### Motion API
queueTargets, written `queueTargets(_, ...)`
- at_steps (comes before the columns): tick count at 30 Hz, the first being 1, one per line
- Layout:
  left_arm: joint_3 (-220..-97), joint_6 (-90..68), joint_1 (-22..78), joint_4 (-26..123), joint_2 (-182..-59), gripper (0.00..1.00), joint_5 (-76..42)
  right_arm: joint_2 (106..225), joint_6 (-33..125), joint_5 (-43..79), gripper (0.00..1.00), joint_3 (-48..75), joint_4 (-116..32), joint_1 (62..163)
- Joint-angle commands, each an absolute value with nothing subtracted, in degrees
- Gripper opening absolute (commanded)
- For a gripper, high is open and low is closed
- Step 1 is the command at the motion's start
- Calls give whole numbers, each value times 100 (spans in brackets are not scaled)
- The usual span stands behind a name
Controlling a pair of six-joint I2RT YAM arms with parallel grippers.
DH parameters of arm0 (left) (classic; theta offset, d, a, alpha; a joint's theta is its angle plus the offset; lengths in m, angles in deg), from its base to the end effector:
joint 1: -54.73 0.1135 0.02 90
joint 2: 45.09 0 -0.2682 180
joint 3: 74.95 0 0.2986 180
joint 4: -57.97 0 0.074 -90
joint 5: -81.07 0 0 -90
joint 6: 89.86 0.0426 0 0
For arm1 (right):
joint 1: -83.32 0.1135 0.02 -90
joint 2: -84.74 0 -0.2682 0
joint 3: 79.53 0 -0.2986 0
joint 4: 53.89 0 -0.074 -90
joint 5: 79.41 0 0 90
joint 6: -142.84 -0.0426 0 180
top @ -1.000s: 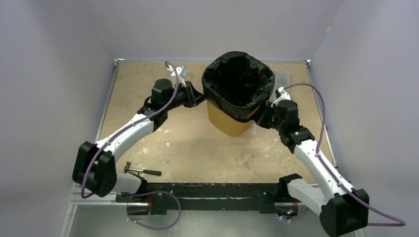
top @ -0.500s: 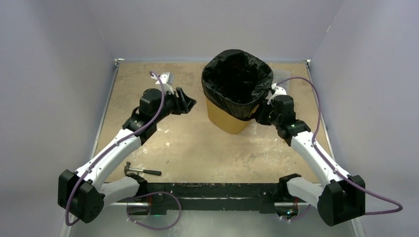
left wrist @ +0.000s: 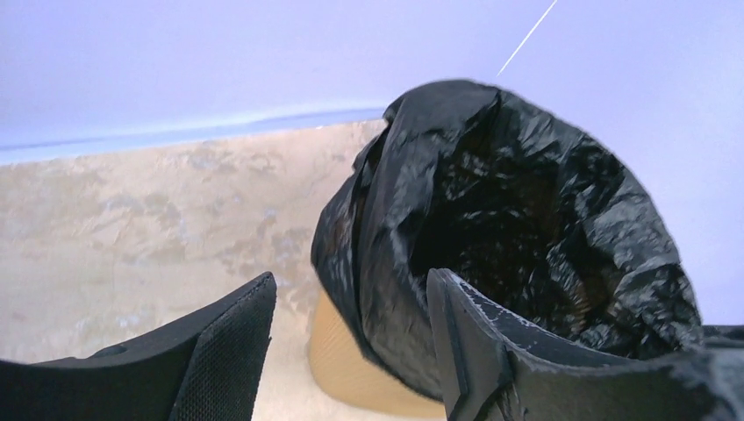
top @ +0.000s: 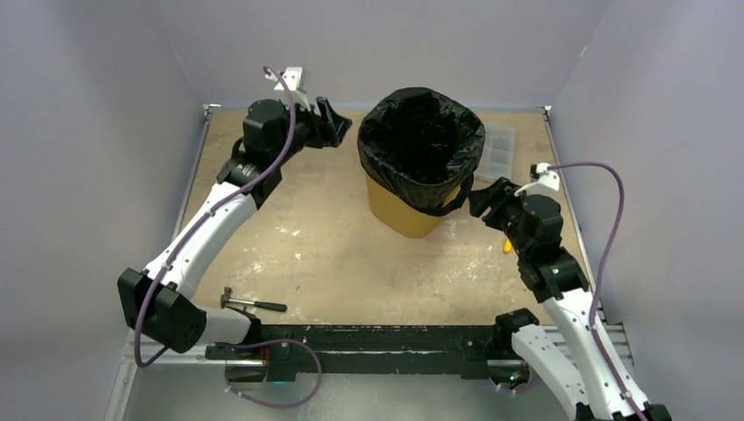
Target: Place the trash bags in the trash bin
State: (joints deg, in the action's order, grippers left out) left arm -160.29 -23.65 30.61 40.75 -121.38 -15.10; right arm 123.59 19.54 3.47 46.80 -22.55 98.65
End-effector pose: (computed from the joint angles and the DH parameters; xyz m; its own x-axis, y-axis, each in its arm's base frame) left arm 0.3326 -0.1539 0.4045 -0.3217 -0.2954 -0.8996 0.4083 0.8139 -0.4133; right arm 0.2051 0.0508 0.3251 -0.3103 0.4798 -0.8207 0.0271 0.8674 0.4969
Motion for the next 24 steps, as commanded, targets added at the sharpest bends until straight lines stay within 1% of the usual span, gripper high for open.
queueTargets(1,-16726,-1959,3150,4319,-12571,64,-2180,12114,1502,-402,68,4280,-1930,9853)
queueTargets(5,-17525,-1557,3161,4071,-13379,64,-2930,12373,1562,55,75,3730,-2030,9853)
queueTargets(8,-18127,-1152,3161,3847,-13947,64,-3452,12888,1496,270,77,3136,-1962,9853)
queueTargets(11,-18599,-988,3161,3667,-14368,64,-3651,13417,1519,303,79,2599,-1928,9832)
queueTargets(13,-18637,-1039,3161,3782,-14510,64,-3800,13702,1638,596,80,2377,-2117,9784)
queueTargets(14,-18611,-1071,3161,3860,-14571,64,-3896,13841,1696,939,82,2262,-2184,9705)
queueTargets(16,-18612,-1127,3161,3825,-14686,64,-3945,14255,1752,1389,85,1963,-2062,9562)
queueTargets(17,-18610,-1116,3161,3715,-14721,64,-3968,14506,1799,1460,87,1751,-1848,9510)
queueTargets(19,-18529,-1065,3161,3592,-14712,64,-3901,14812,1820,1234,89,1459,-1417,9463)
queueTargets(24,-18157,-1169,3157,3718,-14431,61,-4061,14826,2129,1275,90,1581,-1674,9439)
